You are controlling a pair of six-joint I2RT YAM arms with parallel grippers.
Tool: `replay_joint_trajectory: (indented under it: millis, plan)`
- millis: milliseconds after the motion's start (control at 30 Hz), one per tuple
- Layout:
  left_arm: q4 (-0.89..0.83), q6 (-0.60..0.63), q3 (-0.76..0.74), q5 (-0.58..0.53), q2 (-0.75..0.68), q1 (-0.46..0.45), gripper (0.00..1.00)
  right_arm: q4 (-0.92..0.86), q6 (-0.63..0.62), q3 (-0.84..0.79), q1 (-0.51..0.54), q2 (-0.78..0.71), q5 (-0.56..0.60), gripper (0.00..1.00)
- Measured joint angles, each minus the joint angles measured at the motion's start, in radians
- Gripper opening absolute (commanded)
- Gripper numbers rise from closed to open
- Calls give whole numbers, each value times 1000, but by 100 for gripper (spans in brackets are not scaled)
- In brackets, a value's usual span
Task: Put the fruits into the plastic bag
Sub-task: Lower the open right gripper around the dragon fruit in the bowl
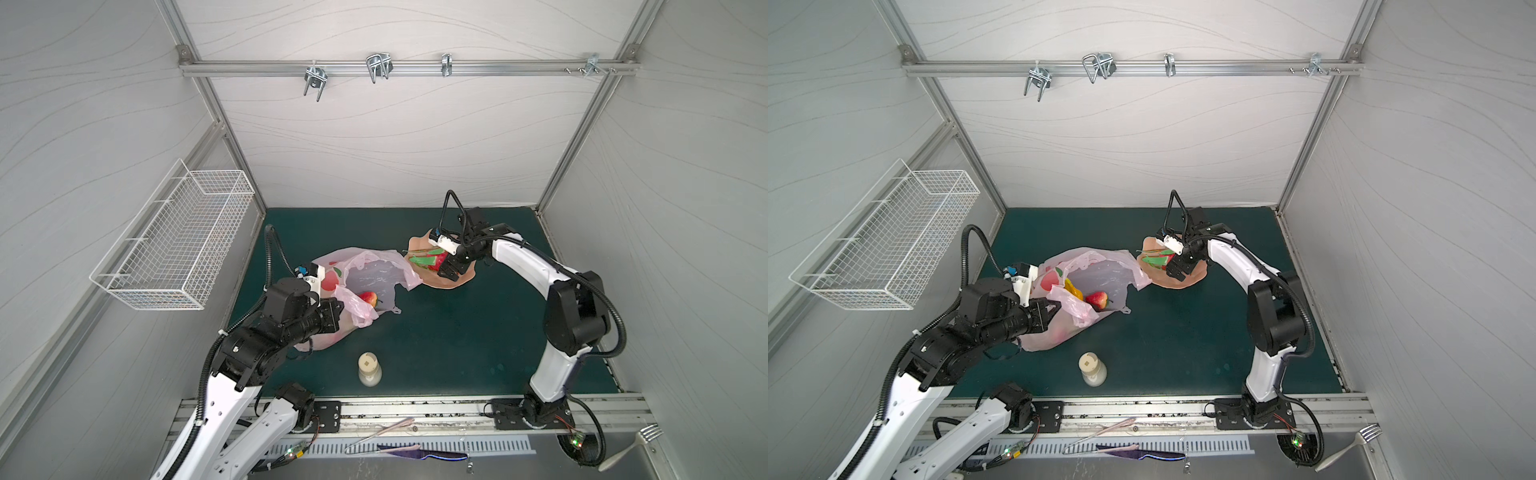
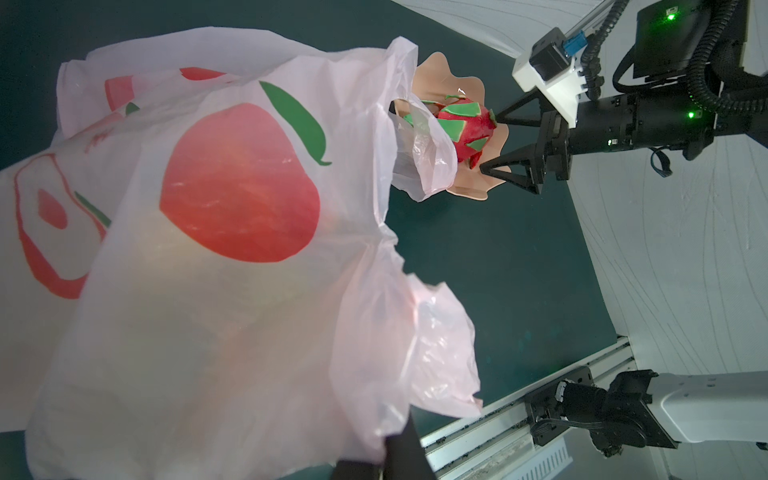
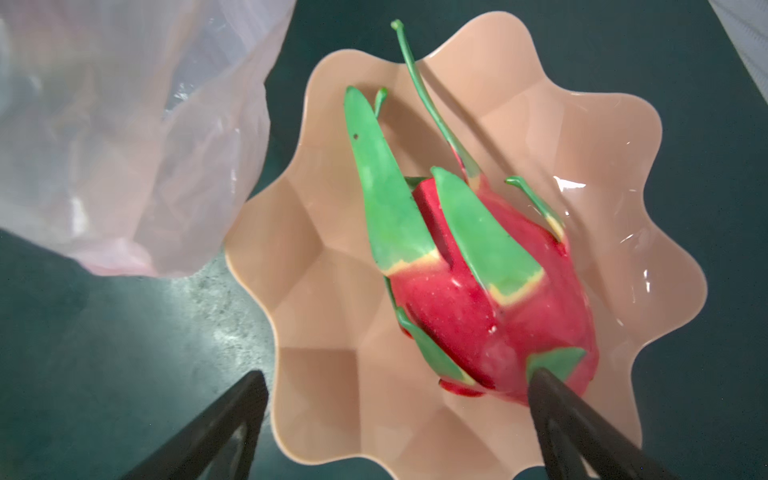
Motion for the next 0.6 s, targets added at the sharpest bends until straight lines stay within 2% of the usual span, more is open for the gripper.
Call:
replay_joint_trajectory:
  millis: [300, 600]
  plan:
    - [8, 0, -3, 2, 29, 0, 0, 36, -77, 85, -4, 104, 35, 99]
    - [25, 0, -4, 11, 59, 0, 0, 56, -112, 80, 8, 102, 58, 99]
